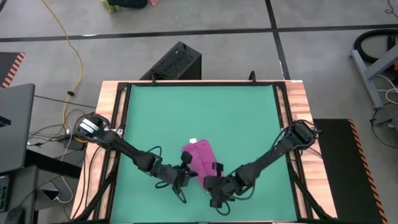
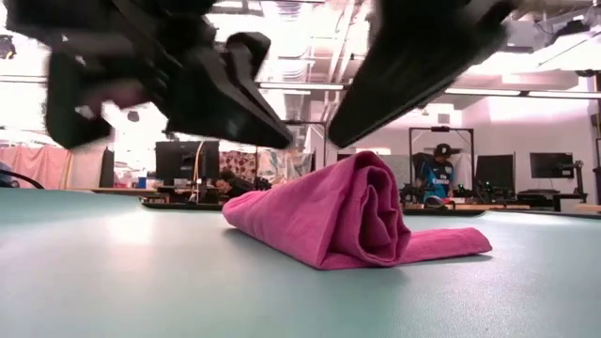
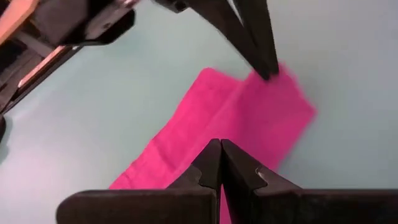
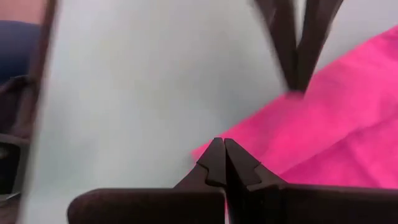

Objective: Roll towel into tight, uniform cylinder
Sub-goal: Roll the pink towel

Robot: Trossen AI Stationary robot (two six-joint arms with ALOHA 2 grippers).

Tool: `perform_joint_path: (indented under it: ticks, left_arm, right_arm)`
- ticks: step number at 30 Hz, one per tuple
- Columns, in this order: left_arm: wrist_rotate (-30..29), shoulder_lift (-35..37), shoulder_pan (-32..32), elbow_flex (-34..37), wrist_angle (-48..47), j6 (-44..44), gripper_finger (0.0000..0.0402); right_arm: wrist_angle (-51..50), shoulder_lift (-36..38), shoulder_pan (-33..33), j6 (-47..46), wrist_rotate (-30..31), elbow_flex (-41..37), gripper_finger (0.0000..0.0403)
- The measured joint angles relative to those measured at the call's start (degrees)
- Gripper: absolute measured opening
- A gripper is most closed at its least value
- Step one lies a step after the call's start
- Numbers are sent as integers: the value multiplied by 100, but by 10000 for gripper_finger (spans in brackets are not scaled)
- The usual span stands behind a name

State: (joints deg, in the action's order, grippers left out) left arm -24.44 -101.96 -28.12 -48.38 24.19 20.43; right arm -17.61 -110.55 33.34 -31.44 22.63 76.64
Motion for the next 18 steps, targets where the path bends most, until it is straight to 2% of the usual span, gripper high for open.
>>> perform_joint_path:
  ticks: [5,10,14,18]
  left_arm:
    - [8,313,-280,4,-764,-382,0]
    - [-31,245,-336,297,-709,-727,0]
    - [-232,305,-347,304,-663,-715,0]
    - [-427,505,-360,282,-681,-613,0]
  right_arm:
    - [-543,-27,363,-1007,416,2,9]
    - [-1119,-144,515,-1865,967,-2,9]
    - [-1293,-204,395,-2010,937,-6,9]
    - [-1517,-324,215,-2169,569,-110,9]
